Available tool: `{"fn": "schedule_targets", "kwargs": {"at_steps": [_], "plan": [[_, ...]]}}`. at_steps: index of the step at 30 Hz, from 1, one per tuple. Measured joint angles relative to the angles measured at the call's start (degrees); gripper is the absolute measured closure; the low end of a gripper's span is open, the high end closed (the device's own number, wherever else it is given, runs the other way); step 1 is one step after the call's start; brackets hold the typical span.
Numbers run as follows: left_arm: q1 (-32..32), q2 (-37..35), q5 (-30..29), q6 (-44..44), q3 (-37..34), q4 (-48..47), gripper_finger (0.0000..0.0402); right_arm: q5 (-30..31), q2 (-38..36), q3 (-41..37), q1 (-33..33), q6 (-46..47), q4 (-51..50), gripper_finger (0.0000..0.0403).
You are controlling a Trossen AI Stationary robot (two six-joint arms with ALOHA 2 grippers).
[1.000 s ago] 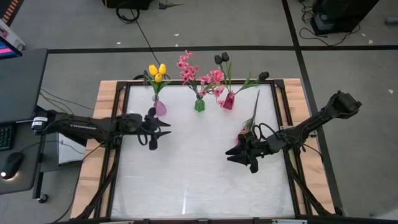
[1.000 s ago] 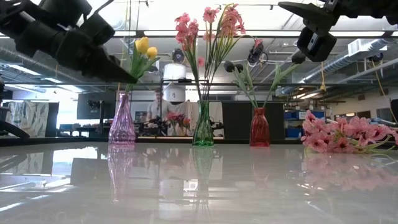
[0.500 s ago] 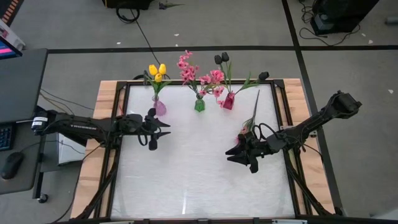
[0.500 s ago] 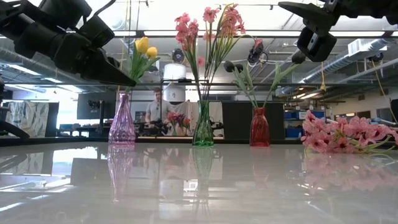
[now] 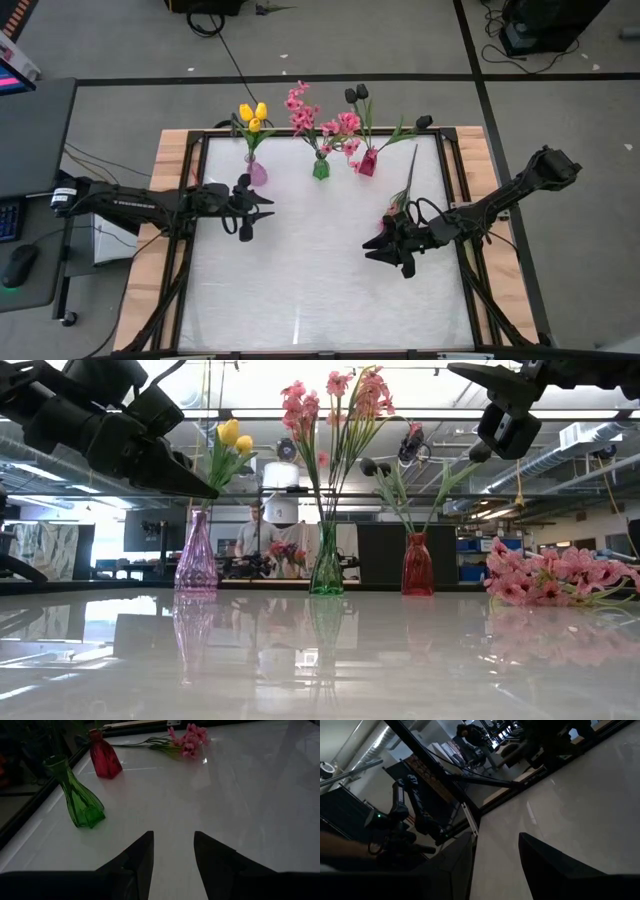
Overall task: Sort flowers into vase by color
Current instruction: Put the pink flower into the green vase
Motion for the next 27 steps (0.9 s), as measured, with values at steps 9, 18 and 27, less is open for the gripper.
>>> {"fn": "schedule_targets", "kwargs": {"at_steps": [9,18,27], "plan": [[0.0,0.0,0.0,0.0,0.0,0.0,0.0255,0.0,0.0,0.0,0.0,0.0,0.0,0.0231],[0.0,0.0,0.0,0.0,0.0,0.0,0.0255,1.2,0.0,0.0,0.0,0.3,1.0,0.0231],[0.0,0.0,0.0,0.0,0.0,0.0,0.0255,-3.9,-0.1,0.0,-1.2,-25.8,2.6,0.0231]]}}
